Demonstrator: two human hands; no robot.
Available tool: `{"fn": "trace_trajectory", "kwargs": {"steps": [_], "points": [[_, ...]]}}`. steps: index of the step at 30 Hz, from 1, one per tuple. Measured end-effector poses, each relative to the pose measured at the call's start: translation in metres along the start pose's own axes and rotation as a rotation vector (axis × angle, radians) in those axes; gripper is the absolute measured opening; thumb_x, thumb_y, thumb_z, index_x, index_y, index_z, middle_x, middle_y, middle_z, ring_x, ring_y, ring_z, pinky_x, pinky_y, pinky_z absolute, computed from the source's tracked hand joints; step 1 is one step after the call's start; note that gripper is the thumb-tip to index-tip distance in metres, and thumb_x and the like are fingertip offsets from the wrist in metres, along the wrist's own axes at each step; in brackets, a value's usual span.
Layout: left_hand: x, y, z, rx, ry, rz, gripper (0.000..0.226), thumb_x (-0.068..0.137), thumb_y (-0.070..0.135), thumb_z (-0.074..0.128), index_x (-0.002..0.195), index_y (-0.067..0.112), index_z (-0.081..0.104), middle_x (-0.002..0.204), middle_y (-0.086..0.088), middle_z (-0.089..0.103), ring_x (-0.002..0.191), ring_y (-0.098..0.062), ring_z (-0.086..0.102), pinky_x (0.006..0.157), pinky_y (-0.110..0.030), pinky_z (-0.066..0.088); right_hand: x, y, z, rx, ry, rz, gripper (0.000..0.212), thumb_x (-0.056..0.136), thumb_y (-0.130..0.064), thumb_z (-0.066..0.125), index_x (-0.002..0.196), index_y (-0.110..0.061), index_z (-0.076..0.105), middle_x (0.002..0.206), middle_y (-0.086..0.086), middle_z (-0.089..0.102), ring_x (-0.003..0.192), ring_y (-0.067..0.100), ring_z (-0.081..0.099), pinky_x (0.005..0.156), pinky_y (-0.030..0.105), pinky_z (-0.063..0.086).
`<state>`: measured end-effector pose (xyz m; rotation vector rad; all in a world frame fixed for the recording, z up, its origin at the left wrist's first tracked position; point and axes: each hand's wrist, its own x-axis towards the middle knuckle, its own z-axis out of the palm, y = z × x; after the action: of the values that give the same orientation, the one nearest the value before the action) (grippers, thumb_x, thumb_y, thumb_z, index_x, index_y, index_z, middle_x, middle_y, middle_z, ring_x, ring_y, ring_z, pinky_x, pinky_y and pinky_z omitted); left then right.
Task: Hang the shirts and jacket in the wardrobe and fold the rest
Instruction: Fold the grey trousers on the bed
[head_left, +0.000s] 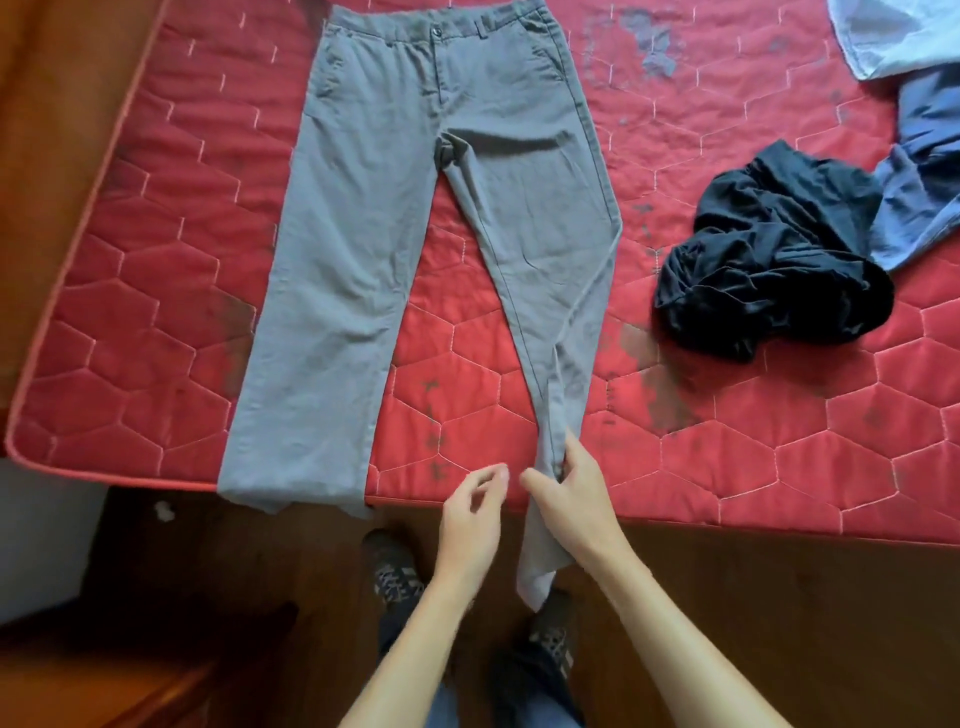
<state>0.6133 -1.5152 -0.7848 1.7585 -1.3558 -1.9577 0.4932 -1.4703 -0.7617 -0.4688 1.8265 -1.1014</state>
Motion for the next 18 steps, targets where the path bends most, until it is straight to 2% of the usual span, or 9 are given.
{"fn": "trace_trajectory", "kwargs": {"steps": [3, 5, 6, 8, 10, 12, 15, 18], "points": [[0.017, 0.049, -0.032, -0.256, -0.113, -0.051, 0.029, 0.102, 0.041, 0.047, 0.109, 0.026, 0.071, 0.104, 0.003, 0.077, 0.098, -0.014, 0.073, 0.081, -0.031, 0.057, 0.007, -0.024, 0.046, -0.060, -0.093, -0.060, 0.038, 0.081, 0.004, 0.056, 0.106, -0.025, 0.062, 0.078, -0.020, 0.067, 0.074, -0.003, 0.065, 0.067, 0.015, 0.049], [0.033, 0.071, -0.059, -0.291, -0.113, -0.059, 0.027, 0.099, 0.041, 0.054, 0.099, 0.023, 0.075, 0.098, 0.001, 0.077, 0.092, -0.014, 0.073, 0.075, -0.027, 0.054, 0.010, -0.037, 0.076, -0.141, -0.124, -0.089, 0.051, 0.080, 0.000, 0.056, 0.119, -0.032, 0.059, 0.088, -0.020, 0.069, 0.083, -0.005, 0.065, 0.071, 0.013, 0.048], [0.041, 0.079, -0.073, -0.274, -0.100, -0.041, 0.025, 0.096, 0.039, 0.059, 0.091, 0.022, 0.076, 0.092, 0.002, 0.077, 0.087, -0.014, 0.072, 0.073, -0.026, 0.053, 0.013, -0.042, 0.091, -0.194, -0.135, -0.107, 0.058, 0.080, -0.005, 0.055, 0.130, -0.034, 0.054, 0.098, -0.017, 0.070, 0.091, -0.003, 0.065, 0.077, 0.015, 0.050], [0.055, 0.091, -0.101, -0.187, -0.058, 0.037, 0.022, 0.093, 0.030, 0.066, 0.074, 0.019, 0.072, 0.074, 0.002, 0.068, 0.073, -0.013, 0.063, 0.065, -0.023, 0.048, 0.019, -0.051, 0.121, -0.302, -0.174, -0.149, 0.068, 0.078, -0.020, 0.051, 0.143, -0.035, 0.042, 0.112, -0.009, 0.071, 0.103, 0.008, 0.065, 0.088, 0.030, 0.053], [0.064, 0.099, -0.130, -0.139, -0.007, 0.118, 0.017, 0.092, 0.016, 0.067, 0.076, 0.012, 0.066, 0.069, -0.002, 0.060, 0.068, -0.013, 0.055, 0.059, -0.021, 0.046, 0.027, -0.063, 0.151, -0.399, -0.210, -0.183, 0.071, 0.077, -0.031, 0.046, 0.147, -0.035, 0.034, 0.116, -0.002, 0.071, 0.107, 0.021, 0.066, 0.089, 0.042, 0.053], [0.067, 0.107, -0.163, -0.146, 0.053, 0.162, 0.019, 0.092, 0.011, 0.064, 0.074, 0.012, 0.060, 0.064, 0.001, 0.055, 0.064, -0.010, 0.052, 0.056, -0.022, 0.042, 0.035, -0.077, 0.184, -0.512, -0.239, -0.245, 0.072, 0.079, -0.033, 0.048, 0.149, -0.035, 0.029, 0.112, 0.002, 0.072, 0.104, 0.029, 0.067, 0.084, 0.045, 0.054], [0.072, 0.101, -0.220, -0.255, 0.189, 0.117, 0.026, 0.096, 0.014, 0.057, 0.070, 0.018, 0.057, 0.060, 0.009, 0.050, 0.061, -0.007, 0.048, 0.058, -0.025, 0.040, 0.042, -0.098, 0.234, -0.615, -0.331, -0.342, 0.077, 0.085, -0.024, 0.055, 0.153, -0.036, 0.019, 0.111, 0.007, 0.072, 0.100, 0.034, 0.066, 0.080, 0.043, 0.054], [0.082, 0.075, -0.269, -0.358, 0.333, -0.014, 0.021, 0.096, 0.016, 0.056, 0.077, 0.015, 0.065, 0.072, 0.001, 0.059, 0.072, -0.012, 0.055, 0.069, -0.032, 0.043, 0.044, -0.104, 0.282, -0.678, -0.472, -0.292, 0.076, 0.087, -0.023, 0.054, 0.150, -0.041, 0.015, 0.112, 0.012, 0.070, 0.101, 0.039, 0.064, 0.077, 0.040, 0.052]]}}
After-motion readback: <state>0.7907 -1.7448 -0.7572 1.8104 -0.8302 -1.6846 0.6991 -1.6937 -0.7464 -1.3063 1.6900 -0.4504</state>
